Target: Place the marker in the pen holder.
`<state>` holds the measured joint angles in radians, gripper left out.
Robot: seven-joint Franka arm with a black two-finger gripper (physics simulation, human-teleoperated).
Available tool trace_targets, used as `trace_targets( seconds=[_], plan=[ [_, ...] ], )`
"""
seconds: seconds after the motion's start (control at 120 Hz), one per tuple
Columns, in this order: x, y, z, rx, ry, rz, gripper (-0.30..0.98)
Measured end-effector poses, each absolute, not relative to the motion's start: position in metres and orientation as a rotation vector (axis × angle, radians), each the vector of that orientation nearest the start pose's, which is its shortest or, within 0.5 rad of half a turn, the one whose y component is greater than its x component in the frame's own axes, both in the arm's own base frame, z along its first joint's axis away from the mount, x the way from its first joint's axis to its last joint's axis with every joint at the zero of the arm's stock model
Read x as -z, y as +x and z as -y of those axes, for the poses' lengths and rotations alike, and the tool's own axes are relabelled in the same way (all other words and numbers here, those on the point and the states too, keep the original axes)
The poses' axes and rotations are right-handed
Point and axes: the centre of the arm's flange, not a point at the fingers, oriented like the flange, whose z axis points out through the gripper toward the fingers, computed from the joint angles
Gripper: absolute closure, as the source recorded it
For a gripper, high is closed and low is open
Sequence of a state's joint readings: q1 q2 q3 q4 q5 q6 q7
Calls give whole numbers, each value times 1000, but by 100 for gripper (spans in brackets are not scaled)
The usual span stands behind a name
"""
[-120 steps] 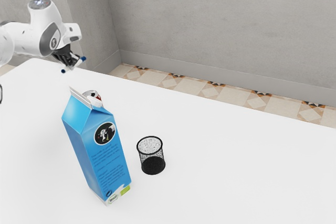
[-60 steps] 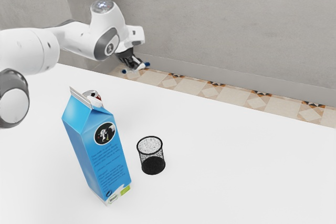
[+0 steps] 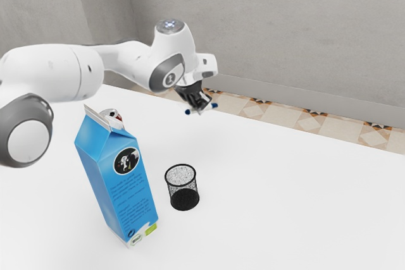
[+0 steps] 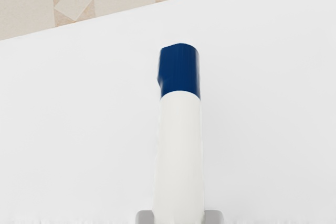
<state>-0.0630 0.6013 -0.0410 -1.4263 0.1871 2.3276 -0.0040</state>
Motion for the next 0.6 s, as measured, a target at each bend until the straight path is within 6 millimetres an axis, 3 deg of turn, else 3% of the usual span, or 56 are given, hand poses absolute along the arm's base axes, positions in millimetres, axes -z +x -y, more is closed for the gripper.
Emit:
trace_targets(
  seconds=[0.05,0.158,0.308,0.4,0.6],
  plan=[
    [-384,736,74,442,-2981,-270,79],
    [-423,717,80,337,-3001,-164,79],
    [-447,686,79,70,-3061,55,79],
    [-450,667,81,-123,-3084,185,79],
    [-434,638,87,-461,-3069,394,78]
  ],
)
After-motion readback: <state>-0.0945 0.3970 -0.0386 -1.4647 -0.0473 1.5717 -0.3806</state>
